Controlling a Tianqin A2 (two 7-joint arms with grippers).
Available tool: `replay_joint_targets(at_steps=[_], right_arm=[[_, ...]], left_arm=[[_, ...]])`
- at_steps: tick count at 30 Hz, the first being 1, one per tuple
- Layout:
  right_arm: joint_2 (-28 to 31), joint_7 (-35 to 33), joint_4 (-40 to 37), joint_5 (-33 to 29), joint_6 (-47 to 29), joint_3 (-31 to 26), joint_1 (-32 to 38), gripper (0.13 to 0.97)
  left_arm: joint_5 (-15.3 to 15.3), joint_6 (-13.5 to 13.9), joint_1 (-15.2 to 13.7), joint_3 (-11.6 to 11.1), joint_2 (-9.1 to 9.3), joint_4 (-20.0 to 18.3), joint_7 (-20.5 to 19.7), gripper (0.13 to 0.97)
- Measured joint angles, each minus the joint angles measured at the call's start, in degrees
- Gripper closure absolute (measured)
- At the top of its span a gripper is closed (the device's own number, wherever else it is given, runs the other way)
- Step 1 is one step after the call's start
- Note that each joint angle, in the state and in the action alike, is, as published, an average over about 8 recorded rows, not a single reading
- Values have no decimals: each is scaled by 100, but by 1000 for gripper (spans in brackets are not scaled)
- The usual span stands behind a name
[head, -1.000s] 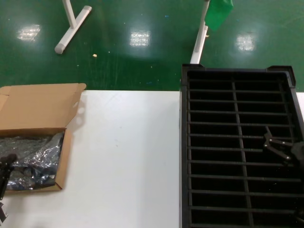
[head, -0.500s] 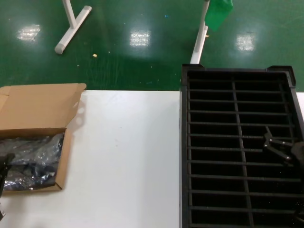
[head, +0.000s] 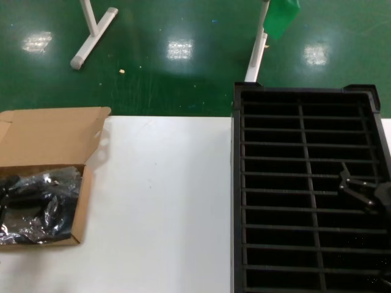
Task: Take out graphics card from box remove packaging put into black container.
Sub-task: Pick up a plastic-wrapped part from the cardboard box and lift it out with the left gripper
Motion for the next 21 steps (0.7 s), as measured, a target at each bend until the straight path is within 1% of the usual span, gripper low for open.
replay_joint_targets(at_steps=[9,15,18,21], right_arm=[[0,0,0,0,0,0,0,129],[0,0,0,0,0,0,0,129],[0,0,0,0,0,0,0,129],[0,0,0,0,0,0,0,129]], left_arm=[[-78,50,414,-201,-151,-946,-676,955],[-185,127,630,-340,-182,-1616,-1177,955],[-244,203,709,-347,-173,-1941,-1438,955],[-292,306,754,-281,-164,-2216,-1685,955]])
